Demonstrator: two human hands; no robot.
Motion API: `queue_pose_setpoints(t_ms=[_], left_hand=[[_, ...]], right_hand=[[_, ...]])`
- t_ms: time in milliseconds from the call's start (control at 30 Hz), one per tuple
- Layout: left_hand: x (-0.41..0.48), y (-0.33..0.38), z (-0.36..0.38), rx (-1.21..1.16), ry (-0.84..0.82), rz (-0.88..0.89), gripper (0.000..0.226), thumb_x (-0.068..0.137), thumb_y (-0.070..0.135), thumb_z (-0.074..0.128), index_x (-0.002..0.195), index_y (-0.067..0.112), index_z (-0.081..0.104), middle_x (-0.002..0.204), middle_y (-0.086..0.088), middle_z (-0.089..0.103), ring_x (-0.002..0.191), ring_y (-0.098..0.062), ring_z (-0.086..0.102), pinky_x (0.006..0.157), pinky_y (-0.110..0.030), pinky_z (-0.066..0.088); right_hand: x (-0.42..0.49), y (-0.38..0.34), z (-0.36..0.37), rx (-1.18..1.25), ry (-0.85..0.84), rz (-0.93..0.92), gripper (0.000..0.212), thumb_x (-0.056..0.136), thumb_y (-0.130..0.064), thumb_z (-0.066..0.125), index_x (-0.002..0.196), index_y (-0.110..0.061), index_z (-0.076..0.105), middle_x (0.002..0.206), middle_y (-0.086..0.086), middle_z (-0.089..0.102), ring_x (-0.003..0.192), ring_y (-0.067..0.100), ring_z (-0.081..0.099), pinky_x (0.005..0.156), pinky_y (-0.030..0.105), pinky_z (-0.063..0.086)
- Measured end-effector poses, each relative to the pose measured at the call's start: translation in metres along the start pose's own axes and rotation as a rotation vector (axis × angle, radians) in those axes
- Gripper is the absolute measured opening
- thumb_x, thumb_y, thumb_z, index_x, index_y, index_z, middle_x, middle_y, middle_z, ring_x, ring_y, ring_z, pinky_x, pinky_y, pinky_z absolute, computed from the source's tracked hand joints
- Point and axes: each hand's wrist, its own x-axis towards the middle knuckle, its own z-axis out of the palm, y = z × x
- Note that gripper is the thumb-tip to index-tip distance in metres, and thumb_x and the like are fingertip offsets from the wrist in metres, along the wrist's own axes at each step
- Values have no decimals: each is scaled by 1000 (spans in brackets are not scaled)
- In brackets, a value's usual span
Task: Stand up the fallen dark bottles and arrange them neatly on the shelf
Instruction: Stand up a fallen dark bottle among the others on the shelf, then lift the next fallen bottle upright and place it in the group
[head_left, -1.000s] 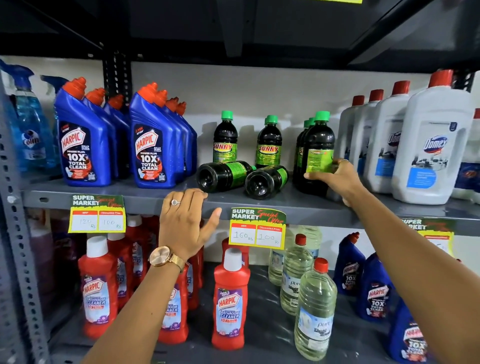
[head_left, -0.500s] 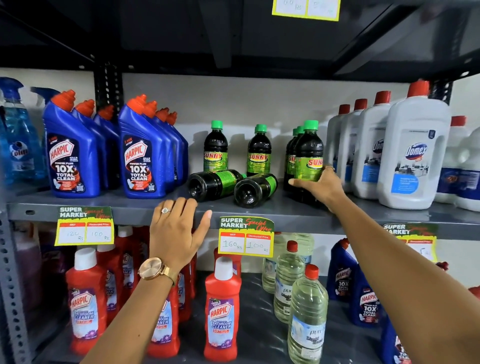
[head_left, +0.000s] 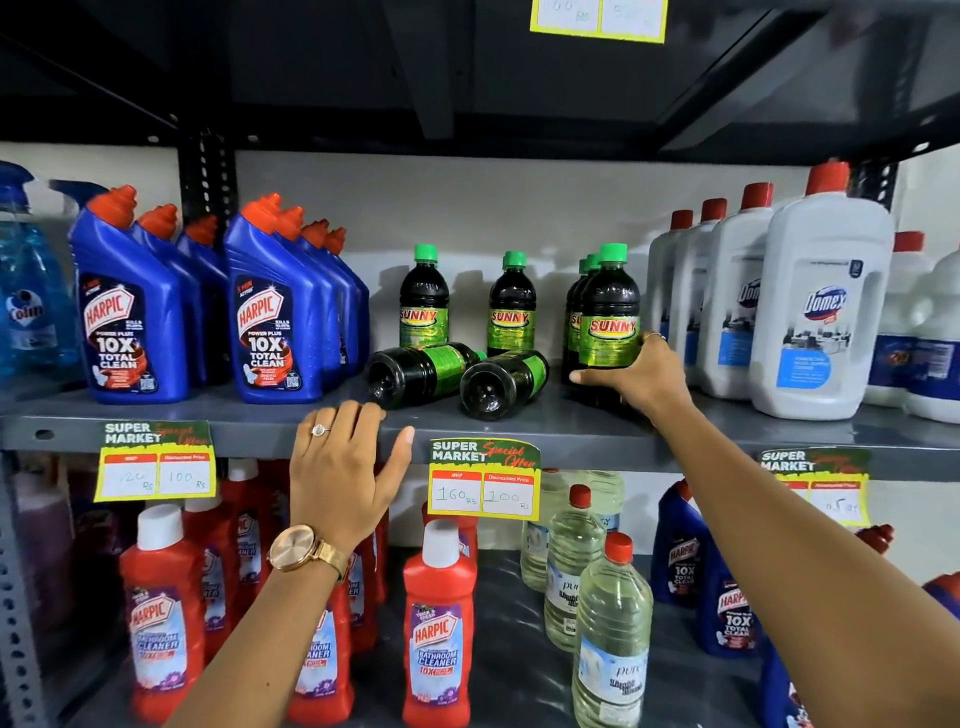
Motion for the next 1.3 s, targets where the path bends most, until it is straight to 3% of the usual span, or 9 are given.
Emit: queue_pose_setpoints(t_ms=[333,433,500,600,733,867,967,1100,1300], left_hand=[[-1,-2,2,-12,2,12,40,94,42,41,88,7,61,80,-8,61,76,-30,55,82,-40,39],[0,-4,2,-14,-8,26,41,94,43,41,88,8,61,80,-7,60,76,-29,56,82,-39,39],[1,-8,1,-10,-17,47,41,94,44,40,87,9,61,80,-6,60,76,-28,56,79,-38,40],[6,-18,-1,3,-39,131,42,94,46,41,88,10,61,79,-5,60,75,-28,57,74,-37,38],[11,-32,-3,-48,-91,205,42,95,47,40,89,11,62,82,-4,60,74,-27,56,70,-36,35],[11,-36,-5,-134,-91,189,40,95,45,41,91,12,65,83,-3,61,74,-25,57,70,-35,34],[11,-34,-5,-159,-89,152,40,95,45,40,89,14,65,82,-2,60,74,-24,56,71,-34,32],[11,-37,-4,-182,-42,189,36,94,42,44,87,14,65,80,-1,61,74,-23,55,71,-33,33],[28,-52,-5,-314,-36,254,34,94,35,48,71,15,63,68,2,59,63,-21,53,63,-34,41]], right_hand=[[-3,-2,2,-87,46,12,89,54,-46,92,121,-5,52,118,13,64,110,33,62,87,39,51],[-9,-8,-1,-194,43,34,114,52,-60,86,138,-1,40,138,20,50,129,38,48,102,46,43],[-18,-18,-6,-374,252,-34,129,56,-79,71,148,1,29,145,24,40,135,40,38,109,48,34],[-47,-41,-1,-326,573,-306,95,73,-83,49,130,-7,52,126,17,54,116,35,50,98,43,39],[-65,-80,26,-406,113,-267,81,80,-86,26,72,-12,58,85,9,60,90,24,60,83,39,52],[-38,-112,40,-509,-404,215,117,63,-95,33,144,-12,46,150,18,45,131,38,50,108,46,38],[-25,-119,50,-447,-502,344,113,63,-85,58,147,-11,41,151,18,43,135,38,45,111,47,39],[-34,-116,54,-192,-513,496,54,76,-60,67,89,-7,59,79,11,63,65,22,66,56,26,58],[-43,-90,67,-65,19,137,65,65,-67,70,82,-5,63,89,12,66,85,29,63,67,32,48]])
